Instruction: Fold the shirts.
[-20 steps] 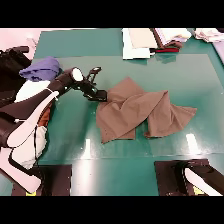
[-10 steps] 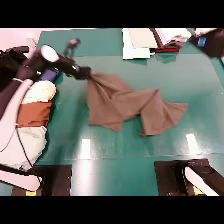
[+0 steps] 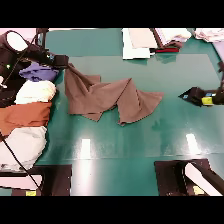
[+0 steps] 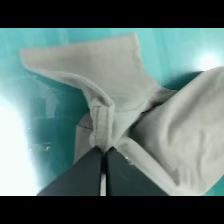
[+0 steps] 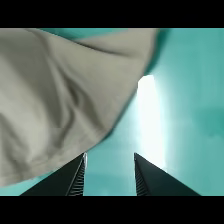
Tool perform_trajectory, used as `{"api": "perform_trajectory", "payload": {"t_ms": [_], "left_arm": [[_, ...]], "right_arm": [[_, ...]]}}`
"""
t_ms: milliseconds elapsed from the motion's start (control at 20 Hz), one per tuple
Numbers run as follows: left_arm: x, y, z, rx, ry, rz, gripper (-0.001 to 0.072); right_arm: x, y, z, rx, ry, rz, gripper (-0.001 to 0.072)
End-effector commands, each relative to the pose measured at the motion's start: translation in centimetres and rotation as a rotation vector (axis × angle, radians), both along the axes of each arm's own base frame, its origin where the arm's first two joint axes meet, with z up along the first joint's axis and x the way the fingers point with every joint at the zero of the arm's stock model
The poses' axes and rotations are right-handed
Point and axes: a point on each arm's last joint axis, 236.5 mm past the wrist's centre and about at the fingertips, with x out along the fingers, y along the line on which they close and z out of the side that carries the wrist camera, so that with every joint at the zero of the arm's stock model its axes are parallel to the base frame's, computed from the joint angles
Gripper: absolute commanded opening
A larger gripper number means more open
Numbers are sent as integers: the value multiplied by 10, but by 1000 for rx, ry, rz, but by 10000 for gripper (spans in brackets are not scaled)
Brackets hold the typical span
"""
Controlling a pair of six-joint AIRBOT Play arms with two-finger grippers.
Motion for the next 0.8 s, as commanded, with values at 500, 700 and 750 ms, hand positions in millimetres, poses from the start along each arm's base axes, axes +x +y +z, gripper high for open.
{"api": "perform_trajectory", "payload": {"t_ms": [500,700,750], "left_arm": [[-2,5,0,14,6,3,23],[-2,5,0,14,6,3,23],[-2,5,0,14,6,3,23]], "right_arm": [[111,37,-103,6,87,55,328],[116,31,-99,-31,68,65,327],[114,26,-96,-65,63,80,327]]}}
